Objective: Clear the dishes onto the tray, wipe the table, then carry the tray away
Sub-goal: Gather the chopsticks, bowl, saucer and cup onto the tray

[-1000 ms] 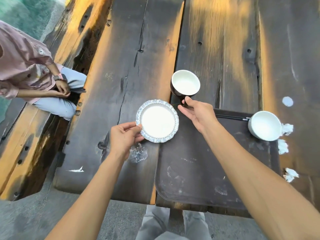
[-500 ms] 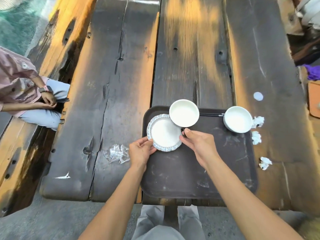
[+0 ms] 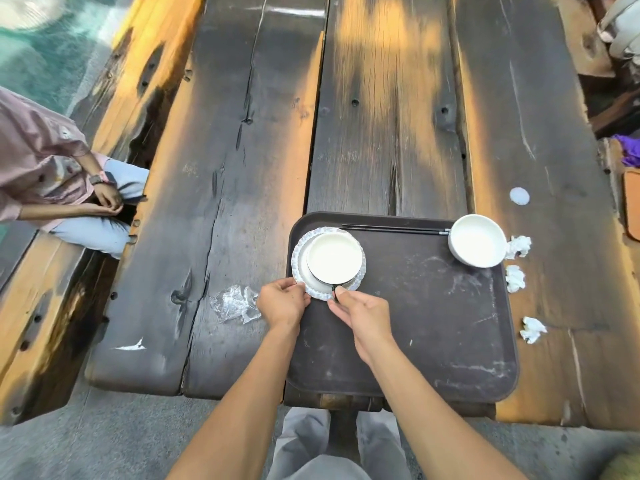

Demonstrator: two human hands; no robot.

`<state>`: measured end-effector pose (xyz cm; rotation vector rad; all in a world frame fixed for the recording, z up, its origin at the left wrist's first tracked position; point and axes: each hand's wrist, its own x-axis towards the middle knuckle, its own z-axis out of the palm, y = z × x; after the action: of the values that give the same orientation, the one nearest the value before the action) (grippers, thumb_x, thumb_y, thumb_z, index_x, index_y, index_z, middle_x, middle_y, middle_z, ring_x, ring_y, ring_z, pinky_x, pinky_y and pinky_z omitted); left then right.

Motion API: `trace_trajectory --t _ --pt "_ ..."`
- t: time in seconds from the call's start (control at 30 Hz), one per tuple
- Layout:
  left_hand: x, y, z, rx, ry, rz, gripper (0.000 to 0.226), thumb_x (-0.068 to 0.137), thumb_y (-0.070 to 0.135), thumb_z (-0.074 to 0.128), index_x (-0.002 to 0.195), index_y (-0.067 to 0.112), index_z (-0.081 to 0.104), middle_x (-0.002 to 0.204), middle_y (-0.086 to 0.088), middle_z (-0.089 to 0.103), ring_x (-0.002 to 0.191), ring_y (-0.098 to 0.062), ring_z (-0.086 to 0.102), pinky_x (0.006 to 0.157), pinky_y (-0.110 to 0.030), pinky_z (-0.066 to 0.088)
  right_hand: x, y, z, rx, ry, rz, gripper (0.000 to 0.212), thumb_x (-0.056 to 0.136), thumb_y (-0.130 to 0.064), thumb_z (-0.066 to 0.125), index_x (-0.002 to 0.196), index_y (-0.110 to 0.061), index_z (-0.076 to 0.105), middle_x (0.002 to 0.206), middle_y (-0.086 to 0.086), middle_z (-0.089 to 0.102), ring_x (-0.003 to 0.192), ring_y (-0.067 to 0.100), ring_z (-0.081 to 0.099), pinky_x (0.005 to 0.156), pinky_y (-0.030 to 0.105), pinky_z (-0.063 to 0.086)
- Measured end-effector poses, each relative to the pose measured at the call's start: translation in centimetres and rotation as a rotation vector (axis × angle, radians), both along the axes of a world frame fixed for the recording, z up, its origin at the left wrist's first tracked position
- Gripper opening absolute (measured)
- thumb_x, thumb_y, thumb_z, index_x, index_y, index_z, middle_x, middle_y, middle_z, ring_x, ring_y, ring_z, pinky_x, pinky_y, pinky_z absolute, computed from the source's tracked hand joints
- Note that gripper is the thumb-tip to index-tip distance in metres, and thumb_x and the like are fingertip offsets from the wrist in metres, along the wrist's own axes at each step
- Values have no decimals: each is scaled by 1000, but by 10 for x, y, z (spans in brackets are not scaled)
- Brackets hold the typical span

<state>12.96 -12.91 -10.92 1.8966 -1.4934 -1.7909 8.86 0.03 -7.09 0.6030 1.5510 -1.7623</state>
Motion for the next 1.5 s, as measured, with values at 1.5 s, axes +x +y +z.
trace_trajectory --t 1.5 --pt "17 21 10 -39 -67 -259 12 89 16 72 100 13 68 71 -2 75 72 -22 74 72 -41 64 -12 13 0 146 42 198 19 90 -18 73 106 -10 74 95 4 77 85 14 75 78 28 60"
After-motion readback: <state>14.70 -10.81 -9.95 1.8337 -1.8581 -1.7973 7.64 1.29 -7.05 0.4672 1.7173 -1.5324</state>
